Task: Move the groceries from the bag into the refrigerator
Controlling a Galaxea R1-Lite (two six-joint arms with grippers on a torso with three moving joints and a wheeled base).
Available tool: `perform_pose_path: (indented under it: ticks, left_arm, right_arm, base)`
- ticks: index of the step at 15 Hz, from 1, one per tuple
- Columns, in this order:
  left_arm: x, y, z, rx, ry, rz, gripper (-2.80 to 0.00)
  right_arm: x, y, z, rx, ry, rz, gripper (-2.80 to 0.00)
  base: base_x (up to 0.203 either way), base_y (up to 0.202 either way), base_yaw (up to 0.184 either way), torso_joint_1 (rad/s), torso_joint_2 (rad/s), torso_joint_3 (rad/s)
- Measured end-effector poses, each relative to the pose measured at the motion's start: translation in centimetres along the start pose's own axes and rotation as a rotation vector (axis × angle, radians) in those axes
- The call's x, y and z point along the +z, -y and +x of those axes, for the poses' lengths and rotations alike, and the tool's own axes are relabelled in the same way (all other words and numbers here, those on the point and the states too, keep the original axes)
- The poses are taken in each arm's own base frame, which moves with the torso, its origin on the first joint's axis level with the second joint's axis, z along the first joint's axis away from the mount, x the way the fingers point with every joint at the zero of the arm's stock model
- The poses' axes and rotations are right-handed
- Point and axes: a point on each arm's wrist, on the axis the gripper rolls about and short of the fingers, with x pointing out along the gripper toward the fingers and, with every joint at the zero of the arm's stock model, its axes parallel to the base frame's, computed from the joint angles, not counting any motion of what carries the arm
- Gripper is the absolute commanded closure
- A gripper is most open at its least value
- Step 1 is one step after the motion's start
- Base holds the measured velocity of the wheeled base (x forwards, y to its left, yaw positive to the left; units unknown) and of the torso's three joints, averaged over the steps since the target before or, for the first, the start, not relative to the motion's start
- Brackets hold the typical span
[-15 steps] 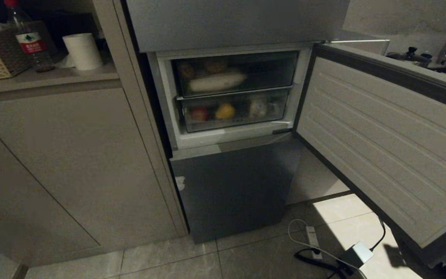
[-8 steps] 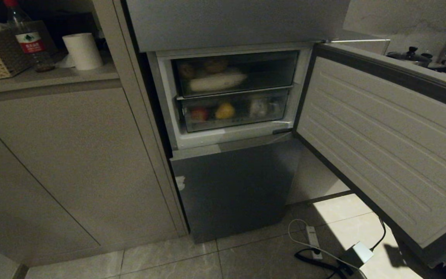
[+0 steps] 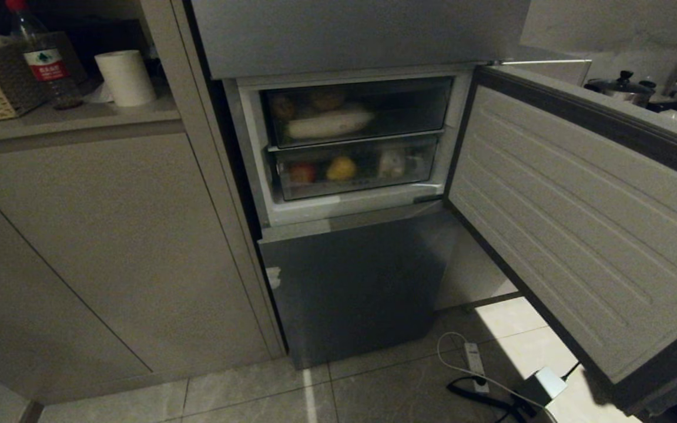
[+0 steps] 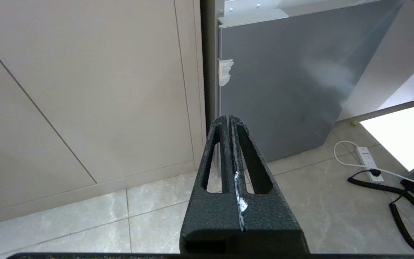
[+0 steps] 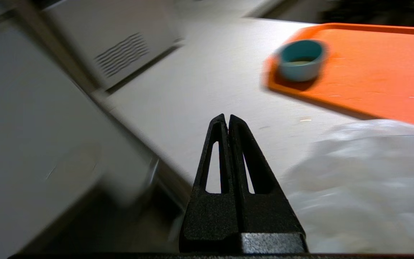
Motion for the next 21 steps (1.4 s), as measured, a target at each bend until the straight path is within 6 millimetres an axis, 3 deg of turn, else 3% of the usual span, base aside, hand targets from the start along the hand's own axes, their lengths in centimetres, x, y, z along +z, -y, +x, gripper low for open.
perform_pose_path:
  ticks: [6,9,12,15,18,21]
  left_arm:
    - [0.0,0.0,0.0,0.000,0.000,0.000,0.00]
    - [0.0,0.0,0.0,0.000,0.000,0.000,0.00]
    - [0.0,0.0,0.0,0.001,0.000,0.000,0.00]
    - [0.0,0.0,0.0,0.001,0.000,0.000,0.00]
    - [0.0,0.0,0.0,0.000,0.000,0.000,0.00]
    - [0.0,0.0,0.0,0.000,0.000,0.000,0.00]
  right_arm:
    - [-1.6,-1.8,-8.8,0.174,0.156,-0.098,0.00]
    - [-2.7,-1.5,-11.0,0.292,0.149,-0.133,0.00]
    - [-4.8,-1.0,-10.1,0.318,-0.079,-0.144,0.00]
    - [-6.7,-1.7,-8.1,0.352,-0.304,-0.207,0.00]
    - [-6.7,-4.3,-4.5,0.386,-0.376,-0.234,0.00]
    - [-7.8,-8.5,-0.1,0.491,-0.426,-0.244,0.00]
  base:
    - [0.000,0.000,0.000,0.000,0.00,0.000]
    - [0.000,0.000,0.000,0.000,0.00,0.000]
    - [0.000,0.000,0.000,0.000,0.00,0.000]
    - [0.000,0.000,0.000,0.000,0.00,0.000]
    - [0.000,0.000,0.000,0.000,0.00,0.000]
    - [0.000,0.000,0.000,0.000,0.00,0.000]
